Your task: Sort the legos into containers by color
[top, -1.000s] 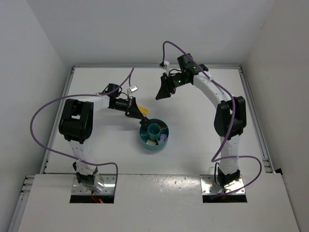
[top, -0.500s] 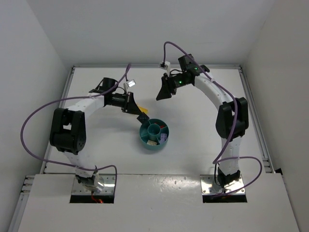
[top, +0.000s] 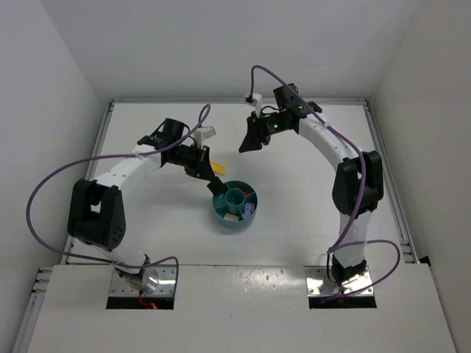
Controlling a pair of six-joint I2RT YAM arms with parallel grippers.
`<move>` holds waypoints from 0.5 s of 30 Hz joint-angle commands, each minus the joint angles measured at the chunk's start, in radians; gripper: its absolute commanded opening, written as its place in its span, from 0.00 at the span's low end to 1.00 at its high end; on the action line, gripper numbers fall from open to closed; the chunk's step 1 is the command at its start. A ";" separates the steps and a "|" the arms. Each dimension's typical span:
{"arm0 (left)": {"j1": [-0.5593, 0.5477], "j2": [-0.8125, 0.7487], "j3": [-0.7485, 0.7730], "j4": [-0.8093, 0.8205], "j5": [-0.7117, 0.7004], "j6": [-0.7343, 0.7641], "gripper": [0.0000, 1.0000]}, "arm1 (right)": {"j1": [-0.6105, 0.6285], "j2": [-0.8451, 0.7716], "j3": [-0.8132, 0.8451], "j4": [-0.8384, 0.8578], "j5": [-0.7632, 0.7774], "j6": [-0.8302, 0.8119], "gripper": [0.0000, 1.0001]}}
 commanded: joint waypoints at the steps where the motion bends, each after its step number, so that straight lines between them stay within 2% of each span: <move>1: -0.044 -0.073 -0.007 0.002 -0.093 -0.019 0.00 | 0.007 -0.083 -0.013 0.041 0.014 0.022 0.37; 2: -0.044 -0.082 -0.007 0.002 -0.151 -0.033 0.00 | 0.007 -0.093 -0.024 0.041 0.014 0.022 0.37; 7: -0.098 -0.094 -0.007 0.023 -0.243 -0.062 0.00 | 0.007 -0.106 -0.042 0.050 0.024 0.022 0.37; 15: -0.125 -0.065 0.002 0.024 -0.288 -0.062 0.00 | 0.007 -0.124 -0.051 0.059 0.051 0.022 0.37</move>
